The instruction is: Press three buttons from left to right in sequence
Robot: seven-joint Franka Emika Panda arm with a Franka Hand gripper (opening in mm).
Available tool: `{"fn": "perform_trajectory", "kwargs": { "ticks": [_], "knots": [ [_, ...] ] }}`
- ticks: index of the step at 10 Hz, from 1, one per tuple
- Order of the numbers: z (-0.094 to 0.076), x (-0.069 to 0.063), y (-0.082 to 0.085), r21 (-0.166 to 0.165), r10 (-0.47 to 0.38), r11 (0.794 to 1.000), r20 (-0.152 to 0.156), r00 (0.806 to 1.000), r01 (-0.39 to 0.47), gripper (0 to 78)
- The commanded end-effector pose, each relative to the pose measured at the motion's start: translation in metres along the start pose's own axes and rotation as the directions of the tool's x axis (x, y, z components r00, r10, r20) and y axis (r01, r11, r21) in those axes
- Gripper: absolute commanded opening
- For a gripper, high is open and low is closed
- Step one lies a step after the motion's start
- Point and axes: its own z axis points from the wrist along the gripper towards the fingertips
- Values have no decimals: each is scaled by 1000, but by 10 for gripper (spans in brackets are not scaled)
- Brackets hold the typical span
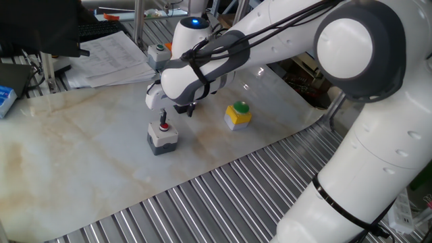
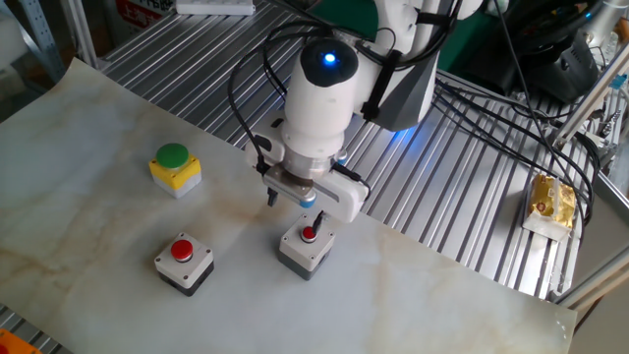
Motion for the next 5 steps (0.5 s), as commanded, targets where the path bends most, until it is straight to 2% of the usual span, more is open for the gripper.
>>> {"fn": "perform_trajectory", "kwargs": {
  "ticks": [1,5],
  "knots": [
    [1,-1,0,11,-5,1000,5,1000,4,774],
    [6,-4,-6,11,-15,1000,6,1000,15,774]
  ]
}}
